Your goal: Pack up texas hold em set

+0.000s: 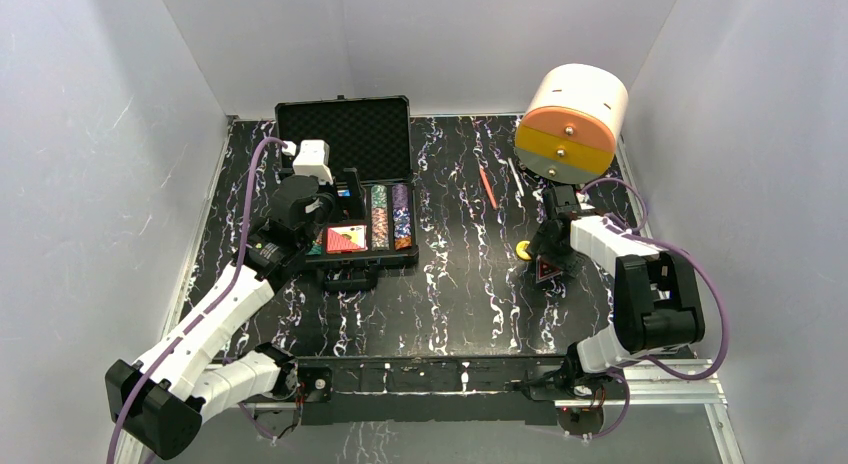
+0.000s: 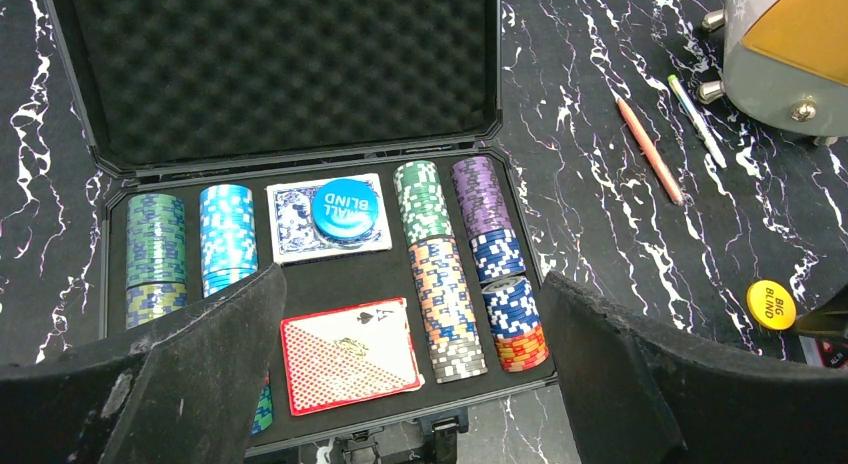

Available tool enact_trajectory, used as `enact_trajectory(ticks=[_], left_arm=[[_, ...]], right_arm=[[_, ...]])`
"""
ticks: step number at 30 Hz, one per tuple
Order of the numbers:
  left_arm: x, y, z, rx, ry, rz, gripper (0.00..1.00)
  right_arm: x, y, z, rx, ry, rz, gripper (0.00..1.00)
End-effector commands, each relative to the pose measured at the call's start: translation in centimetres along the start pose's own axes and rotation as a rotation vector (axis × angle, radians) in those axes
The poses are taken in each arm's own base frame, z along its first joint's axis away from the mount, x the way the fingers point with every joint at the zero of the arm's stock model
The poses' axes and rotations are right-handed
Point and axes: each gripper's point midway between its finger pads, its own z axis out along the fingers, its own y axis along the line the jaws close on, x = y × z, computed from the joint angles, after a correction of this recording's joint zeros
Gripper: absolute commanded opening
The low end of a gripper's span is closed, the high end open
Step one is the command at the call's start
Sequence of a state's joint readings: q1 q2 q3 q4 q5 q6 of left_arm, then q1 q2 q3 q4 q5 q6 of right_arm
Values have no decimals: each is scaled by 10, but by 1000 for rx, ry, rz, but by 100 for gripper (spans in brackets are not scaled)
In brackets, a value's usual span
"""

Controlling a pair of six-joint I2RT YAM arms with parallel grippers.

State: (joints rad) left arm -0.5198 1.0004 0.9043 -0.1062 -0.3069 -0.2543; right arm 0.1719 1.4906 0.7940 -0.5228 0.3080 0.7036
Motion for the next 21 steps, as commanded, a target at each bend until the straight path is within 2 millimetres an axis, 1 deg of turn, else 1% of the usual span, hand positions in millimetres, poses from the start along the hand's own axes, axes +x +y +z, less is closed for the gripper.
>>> enact_trajectory(ticks=[1,7,10,14,16,19,21], left_arm=[[-19,-1,-3,-3,-45,-13,98],[-18,-1,-3,-4,-42,-14,98],[-17,-1,-2,-4,-39,-13,98],[-16,-2,-1,-1,-34,-13,98],[-16,-2,-1,-1,-34,-15,98],[-17,-2,0,0,-36,-14,98],[-17,-2,0,-1,-36,-12,98]], right_arm=[[12,-23,14,112,39,-34,78],[11,-20,16,96,45,-82,67],[10,-12,14,60,52,-101,63],[10,8,10,-14,41,-123,61],[9,13,11,-18,39,-130,63],[3,9,15,29,25,-129,74],[0,9,18,51,14,-124,79]])
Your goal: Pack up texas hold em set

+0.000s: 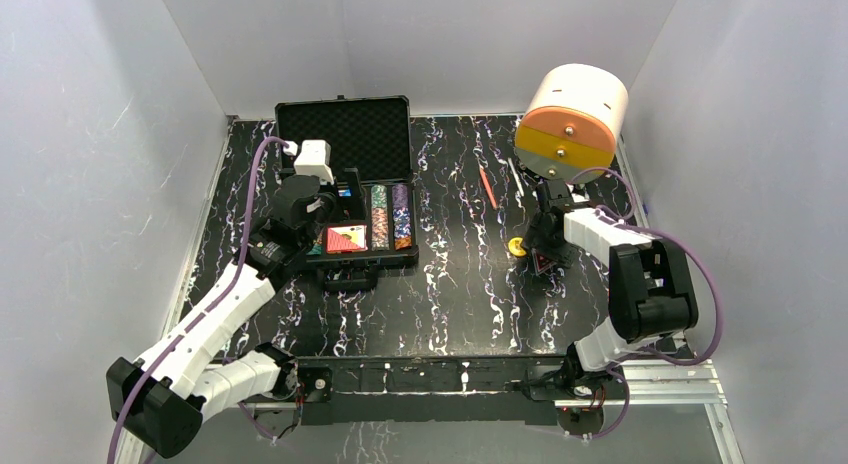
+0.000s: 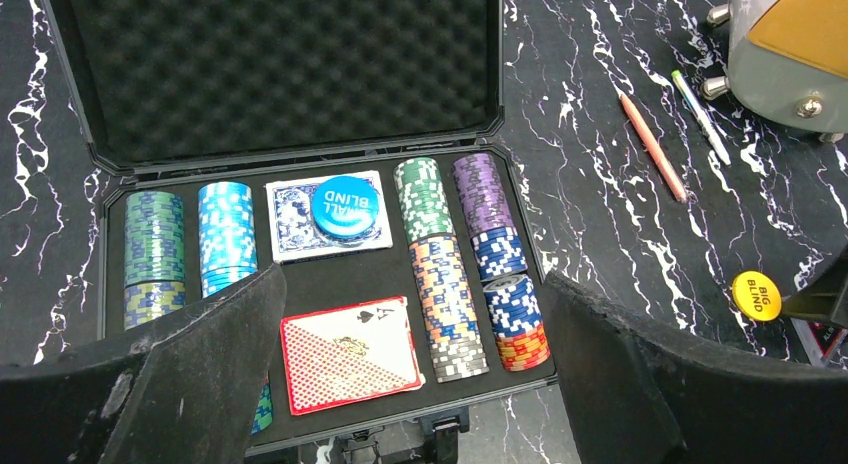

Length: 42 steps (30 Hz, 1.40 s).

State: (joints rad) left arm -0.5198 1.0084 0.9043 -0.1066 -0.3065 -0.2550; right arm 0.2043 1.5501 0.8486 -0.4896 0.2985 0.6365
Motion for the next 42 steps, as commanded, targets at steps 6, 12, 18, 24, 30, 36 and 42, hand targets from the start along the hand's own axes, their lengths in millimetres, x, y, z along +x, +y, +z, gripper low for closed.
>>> enact_trajectory(ticks=[6,12,18,24,30,36,42], left_arm=[[-21,-2,-2,-2,-46,-7,98],[-21,-1,-3,-5,-45,-1,98],[-21,0,-2,-8,-47,4,98],[-21,-1,-2,-6,-46,3,98],[-21,1,-3,-9,-44,5,99],[-21,1,-4,-9,-46,4,98],[-20,0,-4,-7,-44,-1,98]], right_arm=[[4,-9,21,120,31,15,81],[6,-9,20,130,49,25,81],[9,-13,23,149,57,11,92],[9,-13,25,169,56,43,88],[13,-12,24,160,64,76,78],[12,-3,18,116,65,51,71],[2,5,1,85,35,30,74]])
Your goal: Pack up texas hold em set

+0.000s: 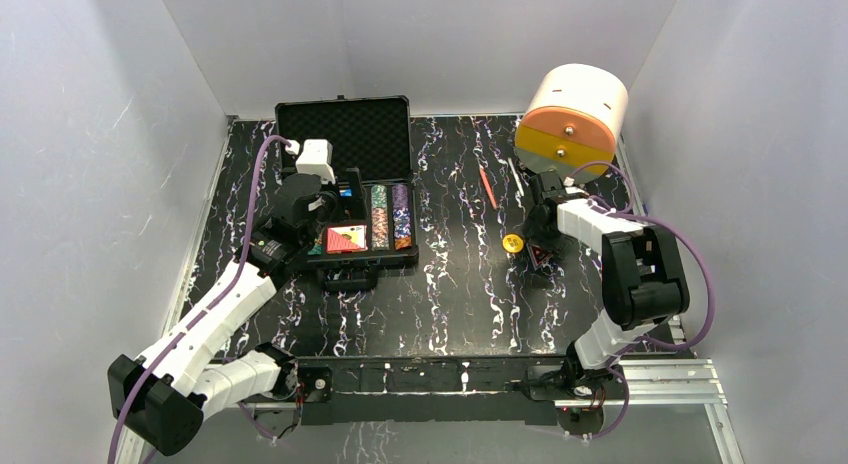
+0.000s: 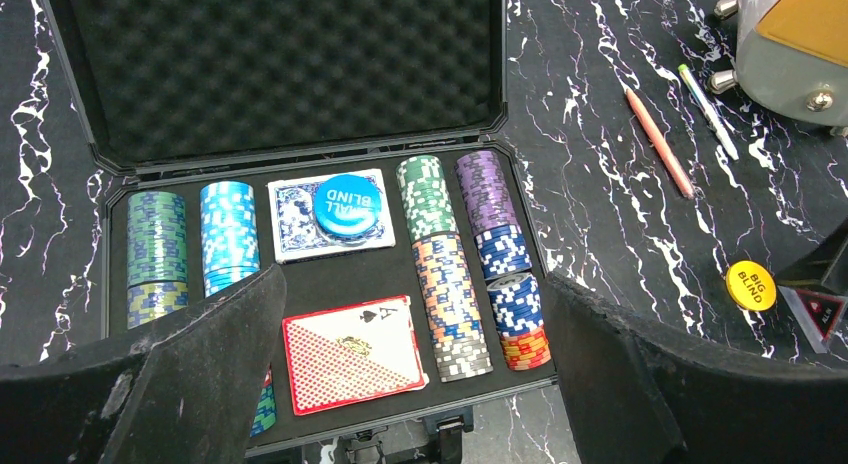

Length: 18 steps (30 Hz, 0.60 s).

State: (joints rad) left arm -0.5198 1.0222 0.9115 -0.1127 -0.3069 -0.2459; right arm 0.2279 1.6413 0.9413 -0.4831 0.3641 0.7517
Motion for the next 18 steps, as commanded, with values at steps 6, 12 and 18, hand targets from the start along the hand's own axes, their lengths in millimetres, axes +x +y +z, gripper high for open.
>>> enact_trajectory(ticks=[6,12,18], left_arm=[[-24,1,-9,-3,-57,-17,98],[-47,8,-20,-43,-107,-29,98],[-97,23,-47,-123,-229,-56,98]], right_arm=[[4,4,-41,-20,5,-65,66],[-9,61,-104,-170,-106,-119,65],[18,163,-164,-371,-171,-245,65]])
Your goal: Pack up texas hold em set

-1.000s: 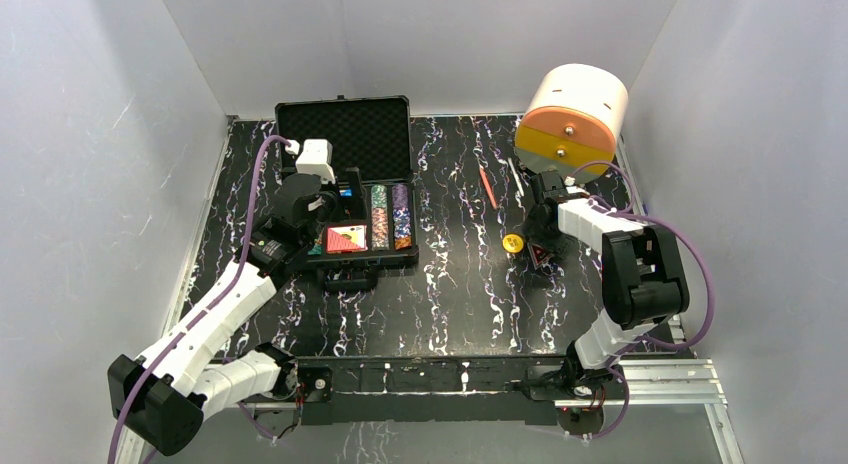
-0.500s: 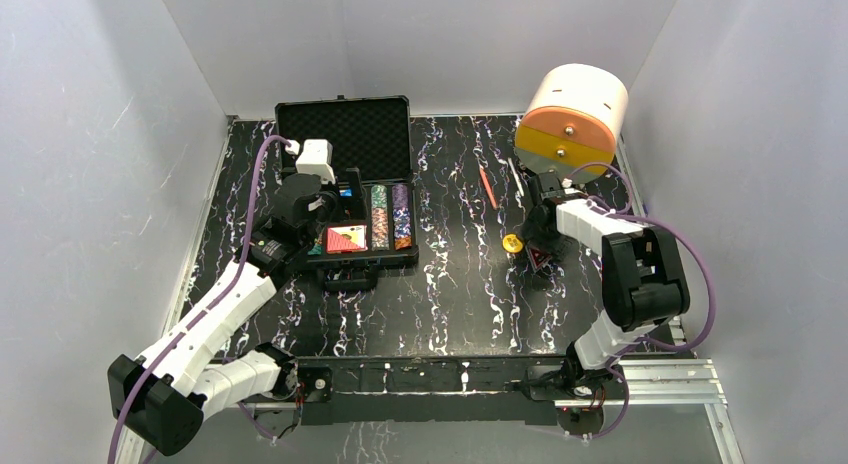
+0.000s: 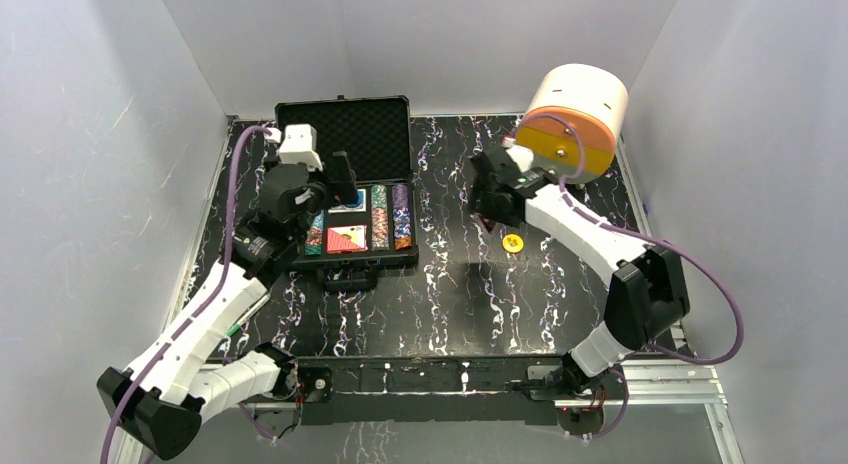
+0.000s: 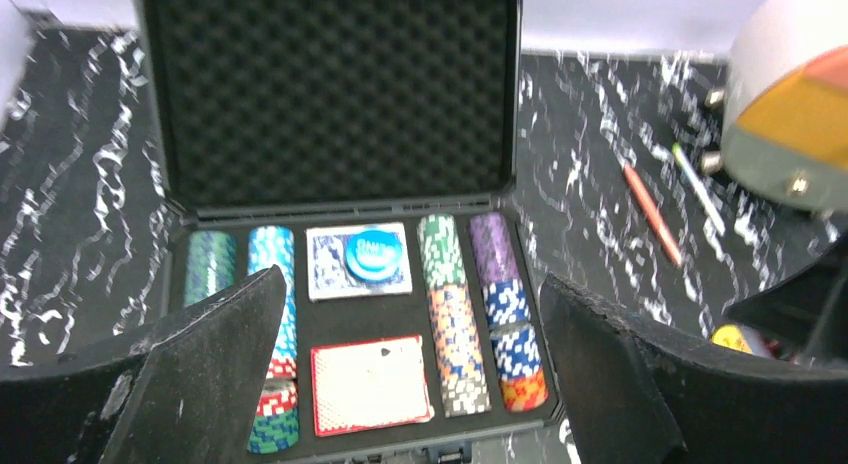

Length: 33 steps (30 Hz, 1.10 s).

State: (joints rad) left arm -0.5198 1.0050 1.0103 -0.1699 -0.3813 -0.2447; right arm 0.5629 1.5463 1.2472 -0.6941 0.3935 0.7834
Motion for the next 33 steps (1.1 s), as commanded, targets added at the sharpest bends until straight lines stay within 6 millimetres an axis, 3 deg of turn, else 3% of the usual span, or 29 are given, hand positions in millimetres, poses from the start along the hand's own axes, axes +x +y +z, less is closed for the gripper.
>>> enact_trajectory(ticks=[1,8,11,14,18,33], left_arm=[[-70,17,-32,-66,-181,-40,98],[-120,33,-69,-106,-337,-55,98],[-130,40,-79,-127,-369,-54,98],[-134,44,-85,-143,-378,-49,98],[-136,47,-90,-150,-380,-42,98],[-132,49,-87,-165,-364,-7,98]], right_arm=[[0,84,-28,-138,-61,-70,65],[38,227,-39,-346,-90,-262,65],[59,271,-36,-407,-85,-321,65],[73,299,-31,-451,-85,-358,65],[81,320,-23,-496,-85,-374,65],[120,338,-8,-574,29,-443,68]])
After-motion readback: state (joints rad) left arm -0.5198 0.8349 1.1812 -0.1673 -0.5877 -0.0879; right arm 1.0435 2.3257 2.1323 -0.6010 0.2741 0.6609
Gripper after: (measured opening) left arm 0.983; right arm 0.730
